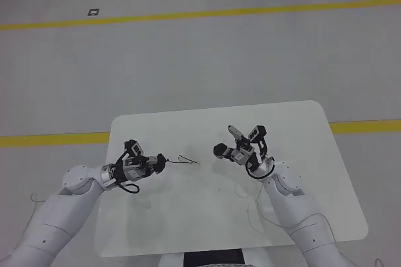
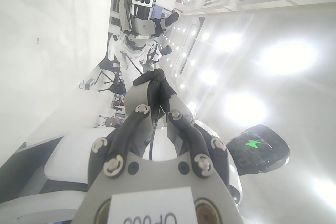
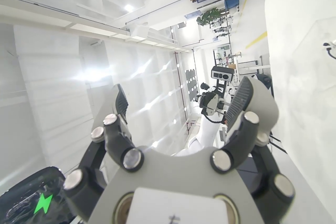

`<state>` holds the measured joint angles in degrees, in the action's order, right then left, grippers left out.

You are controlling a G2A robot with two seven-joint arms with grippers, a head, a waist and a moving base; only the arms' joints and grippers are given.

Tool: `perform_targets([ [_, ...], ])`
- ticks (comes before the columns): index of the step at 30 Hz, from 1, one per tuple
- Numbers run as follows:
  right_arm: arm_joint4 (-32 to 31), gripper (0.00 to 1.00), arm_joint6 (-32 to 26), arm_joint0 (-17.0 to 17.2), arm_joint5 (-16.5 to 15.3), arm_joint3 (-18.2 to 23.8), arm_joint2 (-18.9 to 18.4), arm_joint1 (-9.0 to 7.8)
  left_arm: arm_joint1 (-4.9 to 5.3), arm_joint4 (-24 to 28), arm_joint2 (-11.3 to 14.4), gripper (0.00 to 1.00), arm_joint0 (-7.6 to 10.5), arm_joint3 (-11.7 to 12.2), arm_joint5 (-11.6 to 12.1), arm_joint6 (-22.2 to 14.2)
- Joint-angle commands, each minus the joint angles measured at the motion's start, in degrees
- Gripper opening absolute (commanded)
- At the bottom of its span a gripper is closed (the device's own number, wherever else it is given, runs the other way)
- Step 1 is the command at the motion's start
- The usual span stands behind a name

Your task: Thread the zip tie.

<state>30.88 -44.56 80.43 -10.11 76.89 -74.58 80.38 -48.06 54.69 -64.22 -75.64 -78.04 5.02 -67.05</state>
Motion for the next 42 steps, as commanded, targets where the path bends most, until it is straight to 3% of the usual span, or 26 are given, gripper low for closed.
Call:
perform_targets([
  [1, -0.5, 1.0, 0.37, 0.2, -0.37, 0.6, -0.54, -0.21, 0.04, -0.17, -0.37, 0.0, -0.05, -0.08, -0.22, -0.02],
  [7, -1.86, 1.0, 1.38, 0.81, -1.51, 2.19, -1.88, -0.8, 0.03, -0.48, -1.02, 0.0, -0.17, 0.2, -0.7, 0.14],
  [12, -2.37, 1.0, 1.81, 1.57, -4.22, 3.55, -2.51, -1.12, -0.1, -0.35, -1.29, 0.0, -0.24, 0.58, -0.39, -0.18],
  [21, -2.36, 1.0, 2.22, 1.59, -4.28, 3.89, -2.55, -1.12, -0.13, -0.29, -1.33, 0.0, -0.25, 0.61, -0.18, -0.31],
  [27, -2.02, 1.0, 1.63, 2.74, -8.16, 7.3, -4.02, -1.59, -0.13, -0.29, -1.33, 0.0, -0.25, 0.61, -0.18, -0.31],
  [32, -1.81, 1.0, 1.57, 3.06, -8.54, 7.68, -4.05, -1.7, -0.15, -0.31, -1.31, 0.0, -0.26, 0.51, -0.2, 0.02],
  [42, -1.81, 1.0, 1.57, 3.06, -8.54, 7.68, -4.05, -1.7, 0.42, -0.7, -4.64, 0.0, -1.7, -4.77, -1.67, 0.59],
])
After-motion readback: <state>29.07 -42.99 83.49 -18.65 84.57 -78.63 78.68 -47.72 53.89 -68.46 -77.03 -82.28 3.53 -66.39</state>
